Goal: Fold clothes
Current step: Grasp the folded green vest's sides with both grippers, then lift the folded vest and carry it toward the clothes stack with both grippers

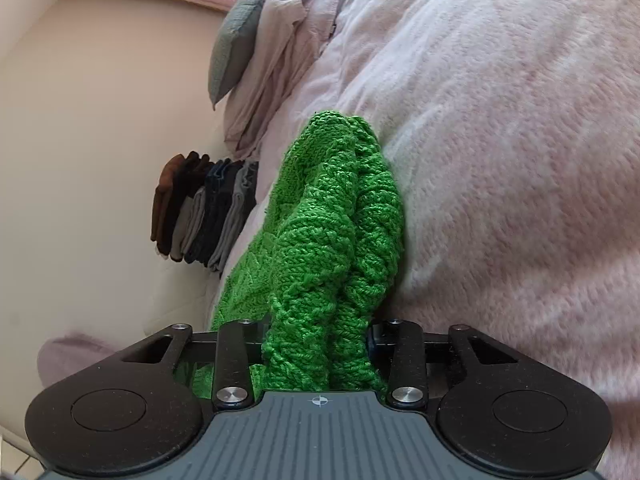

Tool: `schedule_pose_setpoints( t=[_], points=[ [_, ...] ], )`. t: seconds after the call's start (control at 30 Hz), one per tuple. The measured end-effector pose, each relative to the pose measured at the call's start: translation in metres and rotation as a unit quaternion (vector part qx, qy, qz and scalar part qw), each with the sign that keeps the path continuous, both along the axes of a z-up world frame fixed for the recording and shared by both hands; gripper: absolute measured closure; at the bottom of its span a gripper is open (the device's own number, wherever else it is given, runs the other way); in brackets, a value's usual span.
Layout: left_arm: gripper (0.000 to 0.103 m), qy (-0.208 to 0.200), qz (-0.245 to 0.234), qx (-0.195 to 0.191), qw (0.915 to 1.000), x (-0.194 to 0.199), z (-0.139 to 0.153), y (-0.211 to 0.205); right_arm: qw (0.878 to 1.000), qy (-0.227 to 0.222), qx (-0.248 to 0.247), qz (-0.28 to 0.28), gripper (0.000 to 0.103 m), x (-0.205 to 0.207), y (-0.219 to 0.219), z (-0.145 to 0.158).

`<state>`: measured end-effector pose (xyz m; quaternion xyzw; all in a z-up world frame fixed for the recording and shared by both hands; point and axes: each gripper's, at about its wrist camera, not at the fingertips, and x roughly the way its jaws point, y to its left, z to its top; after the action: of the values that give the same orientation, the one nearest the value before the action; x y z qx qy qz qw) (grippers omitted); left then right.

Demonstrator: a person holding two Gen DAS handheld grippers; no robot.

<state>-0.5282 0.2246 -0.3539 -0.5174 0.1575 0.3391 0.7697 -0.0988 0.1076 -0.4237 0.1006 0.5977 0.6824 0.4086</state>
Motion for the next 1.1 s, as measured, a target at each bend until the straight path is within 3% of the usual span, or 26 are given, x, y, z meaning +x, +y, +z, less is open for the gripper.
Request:
schedule_pose_setpoints(
  t=[0.13, 0.3, 0.53, 0.77, 0.97, 1.1],
  points=[
    [0.068, 0.01, 0.034, -0.012, 0.9993, 0.004, 0.004, -0.006, 0.999, -0.017, -0.028, -0.005, 0.073, 0.0, -0.001, 0.012],
    [0.075, 0.038, 0.041, -0.044, 0.9974, 0.011, 0.032, 0.001, 0.994, -0.066, -0.086, 0.007, 0.075, -0.006, 0.016, 0.053],
    [0.076, 0.047, 0.1, -0.083, 0.9904, 0.004, 0.108, -0.01, 0.987, -0.092, -0.116, 0.065, 0.076, -0.016, 0.055, 0.143],
    [0.076, 0.04, 0.19, -0.031, 0.9805, -0.041, 0.213, -0.014, 0.982, -0.094, -0.068, 0.146, 0.076, -0.074, 0.121, 0.236],
    [0.076, 0.045, 0.252, 0.005, 0.9666, -0.111, 0.256, 0.024, 0.975, -0.095, -0.025, 0.198, 0.076, -0.156, 0.193, 0.268],
    [0.076, 0.043, 0.263, 0.027, 0.9635, -0.17, 0.277, 0.078, 0.975, -0.091, -0.007, 0.204, 0.076, -0.219, 0.249, 0.283]
  ],
)
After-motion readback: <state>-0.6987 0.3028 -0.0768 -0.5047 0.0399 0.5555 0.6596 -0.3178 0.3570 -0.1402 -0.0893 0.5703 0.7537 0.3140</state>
